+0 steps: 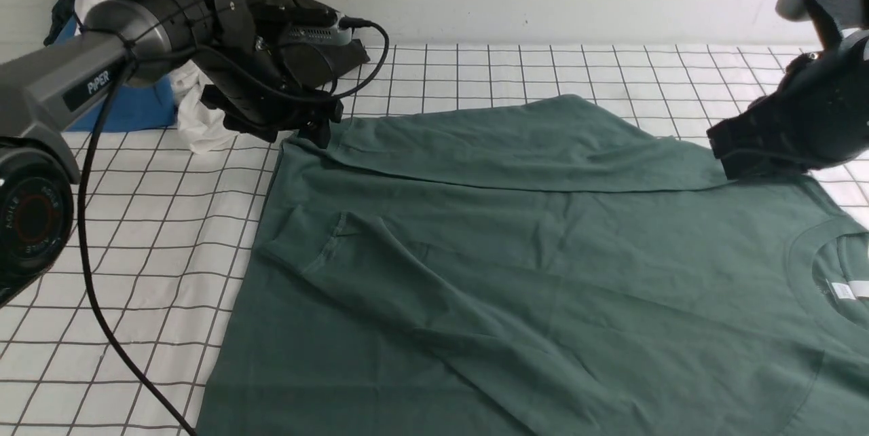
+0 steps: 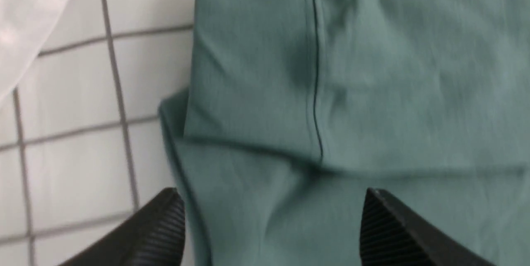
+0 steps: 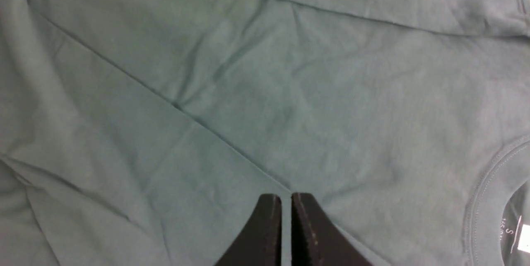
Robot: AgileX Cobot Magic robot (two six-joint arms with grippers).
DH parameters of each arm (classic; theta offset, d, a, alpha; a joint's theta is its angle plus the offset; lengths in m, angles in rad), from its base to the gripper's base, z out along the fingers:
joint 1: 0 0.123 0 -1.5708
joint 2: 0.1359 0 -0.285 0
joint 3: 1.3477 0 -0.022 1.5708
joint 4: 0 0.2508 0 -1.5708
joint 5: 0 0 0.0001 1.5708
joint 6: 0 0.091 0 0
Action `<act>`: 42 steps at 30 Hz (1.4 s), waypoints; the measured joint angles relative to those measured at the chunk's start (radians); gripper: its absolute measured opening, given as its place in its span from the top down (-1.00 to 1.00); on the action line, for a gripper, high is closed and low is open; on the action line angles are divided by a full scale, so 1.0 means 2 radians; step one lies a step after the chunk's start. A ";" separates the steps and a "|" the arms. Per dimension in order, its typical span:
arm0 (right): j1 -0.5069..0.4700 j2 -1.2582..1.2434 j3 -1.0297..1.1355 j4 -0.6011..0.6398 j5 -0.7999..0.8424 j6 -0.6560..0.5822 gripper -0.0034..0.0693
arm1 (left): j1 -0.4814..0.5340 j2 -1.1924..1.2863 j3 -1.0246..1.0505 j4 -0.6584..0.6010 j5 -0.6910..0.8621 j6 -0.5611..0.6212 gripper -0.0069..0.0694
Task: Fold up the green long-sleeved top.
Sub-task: Use the left arm to clamp the cuff farthest from it, then use the left arm to drag and drop the cuff onto the cuff closest to the left arm
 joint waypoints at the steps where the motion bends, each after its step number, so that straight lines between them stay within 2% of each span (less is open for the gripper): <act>1: 0.000 0.003 0.000 0.000 0.002 0.000 0.82 | 0.000 0.004 0.000 -0.001 -0.014 -0.003 -0.54; 11: 0.000 0.012 -0.001 0.000 0.007 -0.002 0.82 | 0.000 0.037 -0.005 -0.002 -0.112 -0.021 -0.37; 19: 0.000 0.012 -0.001 0.000 0.006 -0.010 0.82 | 0.000 0.080 -0.033 0.006 -0.110 -0.027 -0.34; 22: 0.000 0.012 -0.001 0.000 0.006 -0.012 0.82 | 0.000 0.082 -0.041 0.008 -0.102 -0.028 -0.18; 27: 0.000 0.012 -0.001 0.000 0.006 -0.012 0.82 | 0.000 0.082 -0.064 0.008 -0.080 -0.024 0.28; 28: 0.000 0.012 -0.001 0.000 0.006 -0.012 0.82 | 0.000 0.082 -0.065 0.008 -0.079 -0.023 0.30; 29: 0.000 0.012 -0.001 0.000 0.006 -0.012 0.82 | 0.000 0.082 -0.072 0.008 -0.070 -0.015 0.48; 33: 0.000 0.012 -0.001 0.000 0.006 -0.012 0.82 | 0.000 0.082 -0.078 0.008 -0.046 0.008 0.76; 42: 0.000 0.012 -0.001 0.000 0.006 -0.018 0.82 | -0.003 0.041 -0.087 0.007 0.033 0.041 0.76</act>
